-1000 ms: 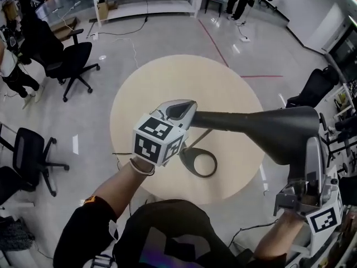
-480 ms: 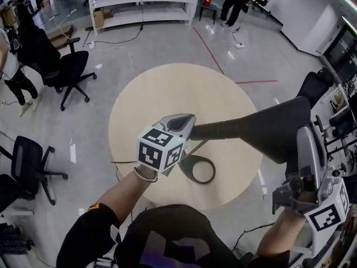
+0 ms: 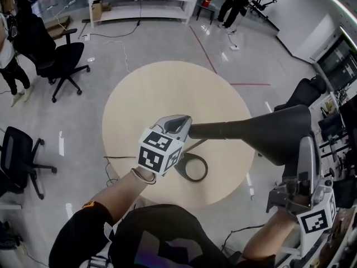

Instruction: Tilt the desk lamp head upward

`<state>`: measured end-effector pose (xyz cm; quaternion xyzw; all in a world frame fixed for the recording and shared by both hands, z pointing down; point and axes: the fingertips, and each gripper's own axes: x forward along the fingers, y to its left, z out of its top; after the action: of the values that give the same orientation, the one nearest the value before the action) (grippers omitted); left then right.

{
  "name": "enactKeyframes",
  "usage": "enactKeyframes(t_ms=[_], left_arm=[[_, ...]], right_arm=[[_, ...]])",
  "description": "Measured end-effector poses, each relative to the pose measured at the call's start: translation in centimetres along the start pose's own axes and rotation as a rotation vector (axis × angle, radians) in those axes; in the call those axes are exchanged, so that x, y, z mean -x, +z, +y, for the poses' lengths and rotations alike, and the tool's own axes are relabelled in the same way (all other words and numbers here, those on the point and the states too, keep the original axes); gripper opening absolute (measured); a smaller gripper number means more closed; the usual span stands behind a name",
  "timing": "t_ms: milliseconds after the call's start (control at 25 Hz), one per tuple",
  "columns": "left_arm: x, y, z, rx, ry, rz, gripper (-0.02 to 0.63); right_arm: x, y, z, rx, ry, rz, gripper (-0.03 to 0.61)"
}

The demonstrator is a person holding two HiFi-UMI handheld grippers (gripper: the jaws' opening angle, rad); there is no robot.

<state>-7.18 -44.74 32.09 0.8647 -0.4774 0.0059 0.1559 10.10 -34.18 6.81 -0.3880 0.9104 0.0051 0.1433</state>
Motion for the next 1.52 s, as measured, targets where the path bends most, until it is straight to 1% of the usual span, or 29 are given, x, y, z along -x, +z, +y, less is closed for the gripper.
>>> enactKeyframes(t_ms=[160,280,360,440,600,760,840,880,960,1080,1160,1240,1400,1520], left_arm=[[1.8,0.1,0.1,-0.006,0.005,-0.041,0.046],[3.9,0.0,-0.3,-0.028,-0.015,-0.076,0.046],[5.4,-0.8,-0.6,-0.044,-0.032,-0.089,0.046],[6.7,-2.2,-1.0,-0.056,-0.052,-0.088,0.046],[8.9,-6.3,-1.8,-0.039,-0.094,-0.037,0.046],[11.0,-10.7,-3.4,-0.019,-0.145,0.02,0.046],[11.8,-12.9,-4.0,-0.017,-0.165,0.047,0.046],[12.2,-14.2,-4.2,-0.016,-0.174,0.062,0.046],[13.2,-16.6,-4.6,-0.021,-0.186,0.086,0.046],[14.8,-19.0,-5.3,-0.043,-0.189,0.11,0.046],[15.7,-19.7,-5.3,-0.059,-0.174,0.119,0.046],[16.3,-19.9,-5.0,-0.072,-0.147,0.12,0.045],[17.4,-19.7,-4.4,-0.092,-0.07,0.106,0.045],[18.2,-19.2,-5.9,-0.1,-0.031,0.084,0.046]], right_arm=[[1.5,0.9,0.3,0.054,-0.075,-0.036,0.084],[4.4,0.9,0.4,0.147,-0.204,-0.065,0.084],[6.2,-1.0,1.0,0.207,-0.282,-0.05,0.083],[7.2,-4.8,1.3,0.191,-0.321,0.007,0.083],[7.8,-15.4,1.5,0.111,-0.411,0.219,0.083],[9.0,-23.8,3.3,0.124,-0.49,0.381,0.078],[9.9,-28.0,4.4,0.135,-0.532,0.459,0.036],[10.4,-30.0,5.1,0.129,-0.548,0.494,0.025],[11.2,-33.9,6.9,0.095,-0.56,0.554,0.017],[12.0,-37.9,10.3,0.066,-0.527,0.629,0.015],[12.4,-39.1,12.0,0.065,-0.499,0.659,0.015],[12.7,-39.3,12.6,0.068,-0.486,0.665,0.015],[13.9,-37.7,11.7,0.066,-0.494,0.621,0.015],[16.1,-36.1,11.5,0.074,-0.488,0.589,0.015]])
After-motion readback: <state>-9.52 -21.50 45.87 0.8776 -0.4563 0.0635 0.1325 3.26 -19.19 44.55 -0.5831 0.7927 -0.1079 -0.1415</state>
